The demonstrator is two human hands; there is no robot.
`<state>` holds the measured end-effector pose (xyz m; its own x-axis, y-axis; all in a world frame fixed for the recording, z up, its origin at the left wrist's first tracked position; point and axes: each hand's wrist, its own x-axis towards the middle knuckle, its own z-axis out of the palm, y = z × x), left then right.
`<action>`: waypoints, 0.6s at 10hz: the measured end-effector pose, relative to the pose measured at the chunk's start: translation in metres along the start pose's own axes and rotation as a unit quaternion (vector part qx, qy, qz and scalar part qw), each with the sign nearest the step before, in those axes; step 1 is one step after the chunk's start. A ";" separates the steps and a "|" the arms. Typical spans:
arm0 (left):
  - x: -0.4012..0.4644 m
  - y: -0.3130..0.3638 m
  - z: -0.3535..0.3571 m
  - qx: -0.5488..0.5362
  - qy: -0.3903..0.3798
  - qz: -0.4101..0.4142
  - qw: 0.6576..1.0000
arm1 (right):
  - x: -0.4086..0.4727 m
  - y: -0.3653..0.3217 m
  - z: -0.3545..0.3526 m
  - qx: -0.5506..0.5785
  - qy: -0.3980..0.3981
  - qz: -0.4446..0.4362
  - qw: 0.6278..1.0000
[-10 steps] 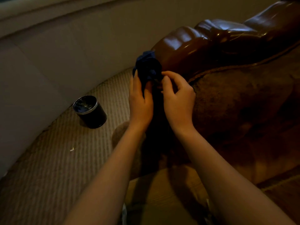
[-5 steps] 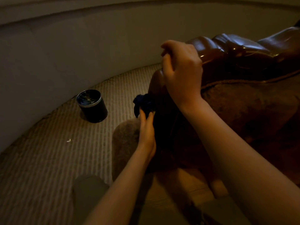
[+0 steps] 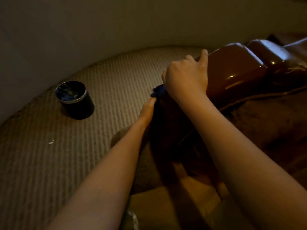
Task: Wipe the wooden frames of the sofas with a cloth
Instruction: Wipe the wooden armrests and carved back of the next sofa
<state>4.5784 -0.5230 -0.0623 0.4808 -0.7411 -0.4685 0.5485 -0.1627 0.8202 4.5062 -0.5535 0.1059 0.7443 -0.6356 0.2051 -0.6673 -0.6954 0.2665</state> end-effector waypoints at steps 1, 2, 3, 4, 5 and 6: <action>0.008 -0.026 -0.021 0.085 -0.016 -0.094 0.992 | 0.001 0.003 0.004 0.001 -0.006 0.002 1.000; 0.007 -0.032 -0.033 0.098 -0.038 -0.136 0.985 | 0.003 -0.003 0.013 -0.039 -0.013 -0.002 0.999; 0.004 -0.018 -0.027 0.076 -0.053 -0.164 0.982 | 0.005 -0.004 0.016 -0.097 0.043 0.031 0.994; -0.004 0.031 -0.002 -0.002 -0.106 -0.157 0.982 | 0.007 -0.009 0.020 -0.104 0.058 0.041 0.992; -0.007 0.056 0.003 0.044 -0.151 -0.138 0.978 | 0.010 -0.013 0.019 -0.112 0.074 0.068 0.989; 0.015 0.038 -0.006 0.108 -0.137 -0.180 0.968 | 0.011 -0.014 0.021 -0.105 0.097 0.066 0.988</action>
<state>4.6103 -0.5365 -0.0405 0.0705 -0.7513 -0.6562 0.4766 -0.5525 0.6838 4.5231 -0.5583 0.0846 0.6562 -0.6253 0.4223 -0.7535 -0.5139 0.4101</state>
